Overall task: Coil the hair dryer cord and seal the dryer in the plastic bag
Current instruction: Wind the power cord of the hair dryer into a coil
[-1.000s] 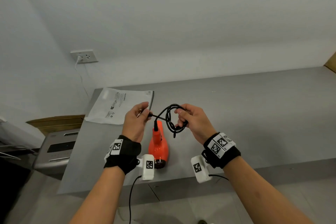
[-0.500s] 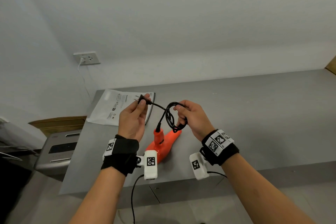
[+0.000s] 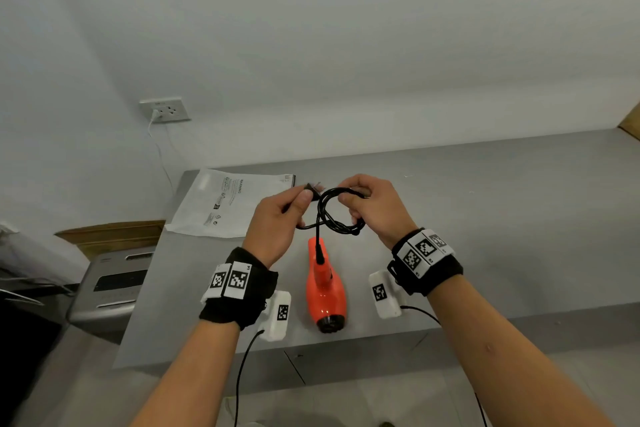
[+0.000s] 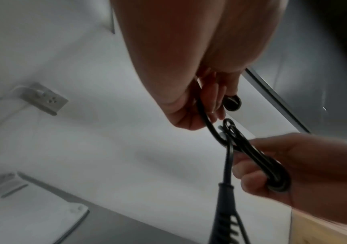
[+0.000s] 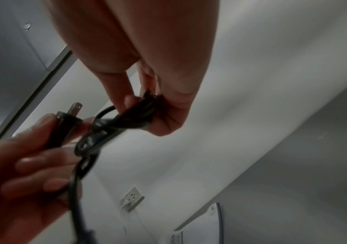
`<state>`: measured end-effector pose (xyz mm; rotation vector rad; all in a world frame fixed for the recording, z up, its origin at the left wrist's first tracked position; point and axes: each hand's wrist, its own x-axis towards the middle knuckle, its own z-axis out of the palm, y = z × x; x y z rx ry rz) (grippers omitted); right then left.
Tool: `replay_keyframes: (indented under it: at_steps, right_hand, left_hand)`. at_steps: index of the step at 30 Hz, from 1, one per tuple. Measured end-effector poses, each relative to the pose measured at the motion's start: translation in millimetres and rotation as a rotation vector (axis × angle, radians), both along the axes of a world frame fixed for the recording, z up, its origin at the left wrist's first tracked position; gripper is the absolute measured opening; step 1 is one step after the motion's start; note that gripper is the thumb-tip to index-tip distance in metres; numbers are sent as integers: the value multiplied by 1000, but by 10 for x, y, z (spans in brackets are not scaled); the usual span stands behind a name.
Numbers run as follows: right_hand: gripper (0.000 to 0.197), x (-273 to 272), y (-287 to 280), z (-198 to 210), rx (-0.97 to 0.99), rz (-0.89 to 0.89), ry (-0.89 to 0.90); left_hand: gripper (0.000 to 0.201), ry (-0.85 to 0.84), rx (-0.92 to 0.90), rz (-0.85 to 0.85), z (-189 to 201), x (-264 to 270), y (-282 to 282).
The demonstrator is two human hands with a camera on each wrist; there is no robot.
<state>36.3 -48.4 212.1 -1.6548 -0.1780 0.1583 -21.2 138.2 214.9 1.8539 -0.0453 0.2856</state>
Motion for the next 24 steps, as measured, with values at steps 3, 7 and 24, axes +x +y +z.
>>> replay_keyframes:
  at_steps: [3,7,24]
  right_hand:
    - [24,-21,-23,24,109,2,32]
    - [25,-63,-28,44,149,-12,11]
    - [24,-194,-16,-46,245,108,-19]
  left_hand:
    - [28,53,124,-59,-31,-3,-4]
    - [26,89,205,-114,-4,23,38]
    - [31,70,216,50,-172,144,-201]
